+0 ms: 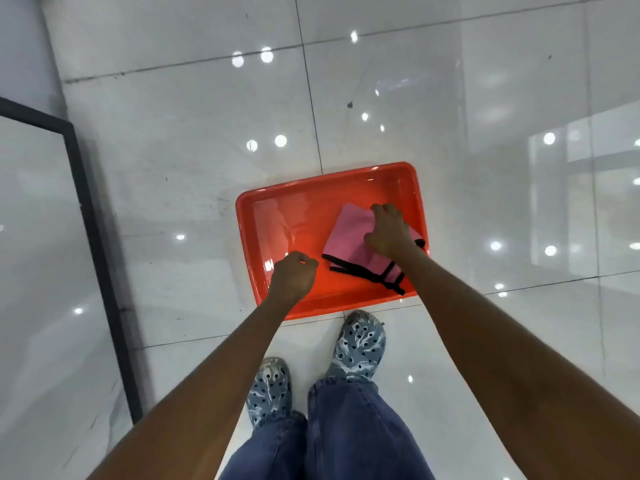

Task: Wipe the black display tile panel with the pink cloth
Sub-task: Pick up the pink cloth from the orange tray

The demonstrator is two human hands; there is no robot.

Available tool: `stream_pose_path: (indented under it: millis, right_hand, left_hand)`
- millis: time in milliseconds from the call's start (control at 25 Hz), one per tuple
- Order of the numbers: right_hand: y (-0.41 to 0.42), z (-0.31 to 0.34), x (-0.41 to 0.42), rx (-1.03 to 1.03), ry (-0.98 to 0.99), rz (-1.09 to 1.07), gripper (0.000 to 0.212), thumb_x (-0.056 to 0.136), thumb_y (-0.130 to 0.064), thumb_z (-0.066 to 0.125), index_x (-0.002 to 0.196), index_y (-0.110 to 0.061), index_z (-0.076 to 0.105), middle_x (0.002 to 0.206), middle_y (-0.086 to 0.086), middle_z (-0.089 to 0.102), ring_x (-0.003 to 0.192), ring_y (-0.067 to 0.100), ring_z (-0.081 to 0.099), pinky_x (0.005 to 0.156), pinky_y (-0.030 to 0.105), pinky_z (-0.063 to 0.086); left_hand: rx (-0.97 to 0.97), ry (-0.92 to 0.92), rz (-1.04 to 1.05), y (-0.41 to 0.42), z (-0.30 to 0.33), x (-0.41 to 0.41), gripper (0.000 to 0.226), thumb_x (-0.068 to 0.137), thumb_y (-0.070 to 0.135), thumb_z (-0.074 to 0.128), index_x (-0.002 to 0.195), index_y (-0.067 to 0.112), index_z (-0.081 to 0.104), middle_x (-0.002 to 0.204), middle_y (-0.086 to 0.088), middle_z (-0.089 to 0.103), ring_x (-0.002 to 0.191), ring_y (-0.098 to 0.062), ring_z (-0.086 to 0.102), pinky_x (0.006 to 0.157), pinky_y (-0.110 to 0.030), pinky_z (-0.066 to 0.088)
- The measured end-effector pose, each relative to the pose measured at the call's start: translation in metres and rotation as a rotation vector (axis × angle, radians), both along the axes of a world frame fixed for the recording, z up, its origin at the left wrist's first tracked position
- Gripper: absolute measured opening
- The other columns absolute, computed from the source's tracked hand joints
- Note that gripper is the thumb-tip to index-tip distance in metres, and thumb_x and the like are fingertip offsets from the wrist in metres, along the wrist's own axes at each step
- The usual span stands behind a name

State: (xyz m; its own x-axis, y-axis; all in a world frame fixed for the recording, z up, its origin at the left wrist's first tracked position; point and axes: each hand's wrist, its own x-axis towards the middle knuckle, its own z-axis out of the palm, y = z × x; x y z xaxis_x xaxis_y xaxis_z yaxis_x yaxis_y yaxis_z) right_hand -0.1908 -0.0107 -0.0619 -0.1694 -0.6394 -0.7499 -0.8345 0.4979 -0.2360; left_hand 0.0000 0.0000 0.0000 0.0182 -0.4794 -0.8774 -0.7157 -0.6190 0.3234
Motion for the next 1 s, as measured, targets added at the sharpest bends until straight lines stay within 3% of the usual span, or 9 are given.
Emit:
stream_pose_path:
  millis: [120,200,280,440,600,760,840,920,1000]
  right_hand:
    - [-0.006,-0.023,-0.005,0.102,0.111,0.111,0.070,0.086,-0.015,0.058,0.146,-0.012,0.020,0.149,0.018,0.022,0.138,0.037,0.023,0.111,0.050,0.022]
    - [-0.006,-0.028,-0.008,0.119,0.199,0.157,0.058,0.088,-0.015,0.055,0.140,-0.009,0.031,0.142,0.019,0.036,0.133,0.036,0.032,0.110,0.046,0.025]
    - [-0.005,-0.021,-0.010,0.139,0.228,0.215,0.040,0.088,-0.016,0.054,0.127,-0.010,0.050,0.130,0.016,0.051,0.127,0.034,0.041,0.107,0.042,0.028]
    - [-0.004,0.024,-0.015,0.065,-0.043,0.062,0.036,0.082,-0.026,0.052,0.111,-0.006,0.059,0.115,0.023,0.056,0.112,0.039,0.050,0.097,0.045,0.040]
    - [-0.007,0.127,-0.022,-0.173,-0.131,0.041,0.036,0.090,-0.010,0.050,0.124,-0.001,0.046,0.112,0.024,0.053,0.099,0.041,0.054,0.078,0.041,0.041]
    - [-0.016,0.252,-0.039,-0.320,-0.145,-0.128,0.042,0.094,-0.005,0.042,0.137,-0.008,0.039,0.107,0.019,0.063,0.095,0.037,0.060,0.072,0.035,0.041]
    - [-0.016,0.329,-0.047,-0.366,-0.190,-0.204,0.047,0.095,-0.003,0.040,0.140,-0.013,0.039,0.112,0.016,0.063,0.100,0.034,0.060,0.077,0.035,0.047]
    - [-0.013,0.406,-0.052,-0.423,-0.285,-0.338,0.041,0.092,0.000,0.042,0.132,-0.009,0.052,0.116,0.017,0.062,0.106,0.031,0.059,0.090,0.036,0.047]
    - [-0.009,0.474,-0.051,-0.422,-0.308,-0.400,0.033,0.084,-0.007,0.052,0.115,-0.001,0.063,0.108,0.020,0.065,0.099,0.027,0.059,0.082,0.026,0.044]
  left_hand:
    - [-0.008,-0.012,-0.016,-0.003,-0.019,-0.003,0.034,0.098,0.025,0.048,0.125,0.007,0.056,0.103,-0.005,0.058,0.062,-0.002,0.046,0.056,-0.015,0.036]
    - [-0.010,-0.007,-0.020,-0.006,-0.023,-0.007,0.034,0.098,0.025,0.046,0.126,0.006,0.055,0.115,-0.009,0.061,0.063,-0.001,0.044,0.055,-0.014,0.035]
    - [-0.015,-0.002,-0.014,-0.009,-0.017,-0.011,0.035,0.099,0.025,0.045,0.127,0.006,0.055,0.113,-0.009,0.059,0.062,-0.002,0.043,0.056,-0.015,0.035]
    - [-0.023,0.019,0.004,-0.019,0.027,-0.023,0.033,0.099,0.025,0.045,0.125,0.008,0.056,0.113,-0.008,0.059,0.066,-0.008,0.047,0.061,-0.024,0.038]
    - [-0.073,0.049,0.025,-0.031,0.112,-0.035,0.030,0.098,0.027,0.047,0.120,0.010,0.057,0.099,-0.001,0.055,0.064,-0.002,0.045,0.058,-0.020,0.038]
    - [-0.114,0.073,0.063,-0.049,0.217,-0.043,0.028,0.095,0.024,0.050,0.112,0.005,0.061,0.092,-0.005,0.060,0.062,-0.009,0.050,0.050,-0.018,0.038]
    - [-0.140,0.117,0.102,-0.059,0.287,-0.047,0.022,0.094,0.023,0.051,0.100,0.005,0.063,0.092,-0.007,0.060,0.069,-0.016,0.054,0.061,-0.024,0.044]
    - [-0.175,0.155,0.096,-0.066,0.357,-0.050,0.017,0.094,0.020,0.051,0.091,0.008,0.062,0.098,-0.011,0.063,0.084,-0.025,0.059,0.078,-0.032,0.048]
    - [-0.201,0.167,0.118,-0.072,0.416,-0.050,0.022,0.093,0.023,0.053,0.104,0.007,0.064,0.110,-0.012,0.065,0.099,-0.028,0.062,0.086,-0.034,0.049]
